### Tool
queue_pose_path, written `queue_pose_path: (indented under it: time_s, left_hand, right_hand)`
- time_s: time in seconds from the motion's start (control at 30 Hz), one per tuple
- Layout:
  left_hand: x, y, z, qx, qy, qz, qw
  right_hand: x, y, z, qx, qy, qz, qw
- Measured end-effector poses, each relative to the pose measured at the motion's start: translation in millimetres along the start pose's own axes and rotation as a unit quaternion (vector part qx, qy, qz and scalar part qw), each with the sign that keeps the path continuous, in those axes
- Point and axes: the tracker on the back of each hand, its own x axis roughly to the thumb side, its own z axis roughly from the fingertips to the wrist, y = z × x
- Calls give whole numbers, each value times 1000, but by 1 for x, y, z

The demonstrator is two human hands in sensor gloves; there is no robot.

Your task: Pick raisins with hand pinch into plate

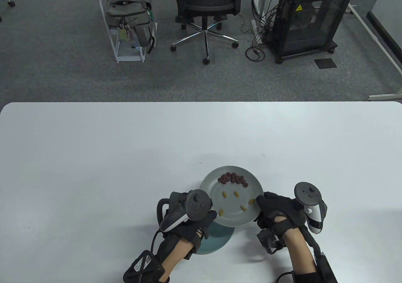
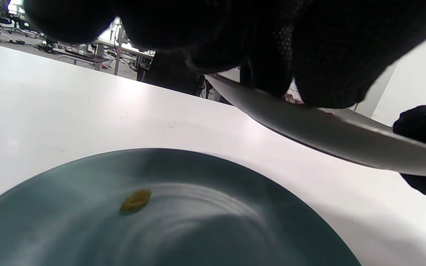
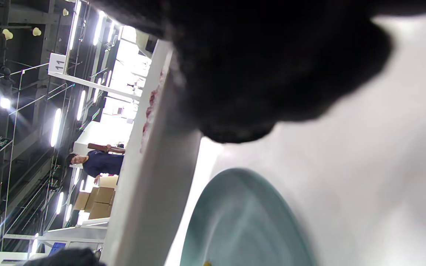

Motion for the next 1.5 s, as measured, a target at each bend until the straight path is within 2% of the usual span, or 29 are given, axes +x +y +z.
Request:
queue_pose_path:
  time_s: [0.43,0.8,1.17,1.5]
  left_hand:
    - [8,-10,-1,-3,5,-27,1000]
    - [21,-19,0,10,19,-89,996]
    - [29,-23,2,28,24,-96,995]
    - [28,-24,-2,-1,12,-99,995]
  right_hand:
    - [4,13,2,8,-2,18,1000]
    - [5,14,2,12,-7,13,1000]
    - [6,17,2,17,-11,7,1000]
    - [7,18,3,25,-10,4,1000]
